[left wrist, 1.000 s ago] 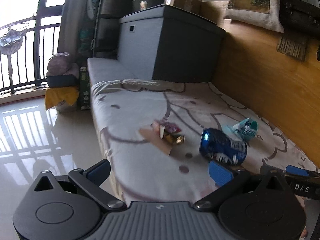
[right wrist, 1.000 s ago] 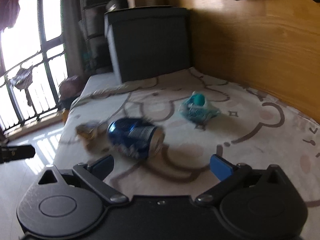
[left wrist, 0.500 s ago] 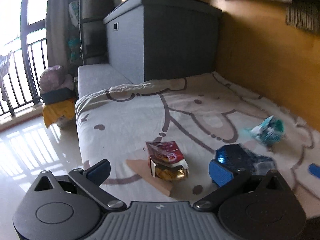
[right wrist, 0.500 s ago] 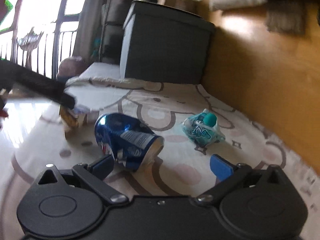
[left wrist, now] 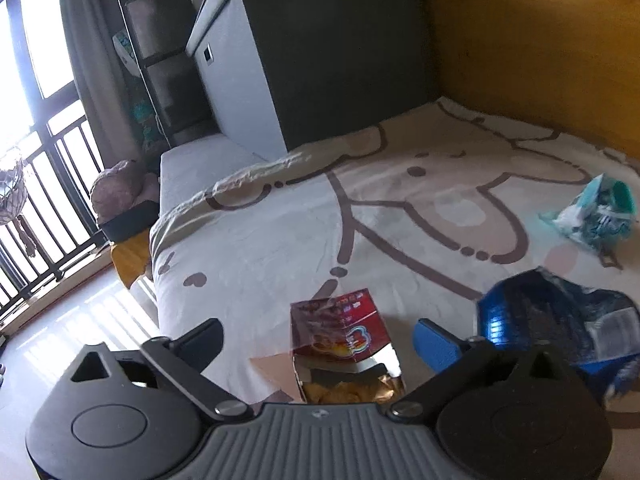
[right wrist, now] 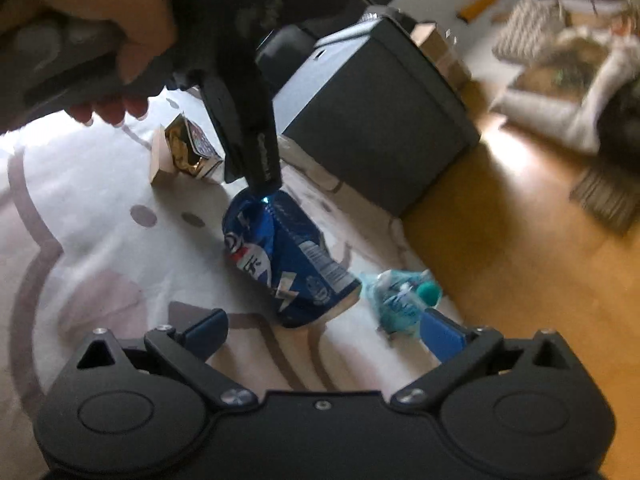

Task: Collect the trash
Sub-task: 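Grasp the red snack box with the left tool while the right tool grasps the blue can, then carry the snack box and blue can in both tools over the yellow bin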

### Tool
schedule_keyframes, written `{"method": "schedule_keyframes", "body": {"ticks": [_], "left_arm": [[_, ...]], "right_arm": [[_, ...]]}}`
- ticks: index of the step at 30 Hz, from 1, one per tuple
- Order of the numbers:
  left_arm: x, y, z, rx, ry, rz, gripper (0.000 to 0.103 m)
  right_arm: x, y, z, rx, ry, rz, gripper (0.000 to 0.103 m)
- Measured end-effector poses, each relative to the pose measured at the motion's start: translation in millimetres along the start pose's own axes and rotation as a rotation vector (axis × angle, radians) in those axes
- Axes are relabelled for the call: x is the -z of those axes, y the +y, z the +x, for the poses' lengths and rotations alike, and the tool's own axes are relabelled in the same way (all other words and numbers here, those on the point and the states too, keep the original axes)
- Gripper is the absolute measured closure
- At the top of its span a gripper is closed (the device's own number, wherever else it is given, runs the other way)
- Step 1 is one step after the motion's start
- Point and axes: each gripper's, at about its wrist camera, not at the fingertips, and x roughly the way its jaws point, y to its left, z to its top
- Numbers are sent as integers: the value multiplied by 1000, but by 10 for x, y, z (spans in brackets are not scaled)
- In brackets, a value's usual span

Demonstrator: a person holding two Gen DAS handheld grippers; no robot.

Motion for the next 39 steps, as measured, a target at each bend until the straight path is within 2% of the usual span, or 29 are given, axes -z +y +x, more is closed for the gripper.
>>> {"method": "schedule_keyframes", "body": {"ticks": [2, 4, 6, 8, 11, 14, 16, 17, 20, 23, 25, 32, 36, 39], "left_arm": [[12, 5, 80, 1, 20, 1, 15], [28, 11, 135, 12, 29, -12, 20], [48, 26, 173, 28, 37, -26, 24], [67, 25, 197, 36, 40, -30, 36], [96, 24, 178, 33, 22, -18, 46], [109, 58, 143, 50, 15, -25, 47], [121, 82, 117, 62, 10, -28, 47], [130, 96, 99, 66, 5, -28, 48], [141, 132, 62, 67, -9, -19, 48], [150, 185, 7, 73, -21, -30, 49], [153, 222, -45, 83, -31, -40, 49], [173, 331, -313, 112, -67, -54, 49], [246, 406, -503, 137, -71, -81, 49], [303, 463, -659, 149, -74, -100, 50]], "right_arm": [[-14, 53, 22, 34, -15, -35, 3], [-36, 80, 69, 19, -17, -52, 12], [-50, 85, 113, 15, -12, -59, 15], [-76, 79, 173, 16, -6, -61, 16], [-129, 81, 277, 27, -13, -77, 17], [-182, 153, 383, 47, -38, -125, 29], [-215, 241, 443, 51, -57, -176, 44], [-224, 279, 464, 49, -60, -197, 49], [-245, 331, 525, 74, -61, -224, 54], [-251, 304, 551, 109, -49, -209, 65], [-262, 236, 540, 116, -46, -169, 72], [-301, -218, 403, -12, -2, 123, 74], [-241, -505, 258, -111, 37, 347, 75], [-173, -672, 137, -163, 59, 467, 75]]}}
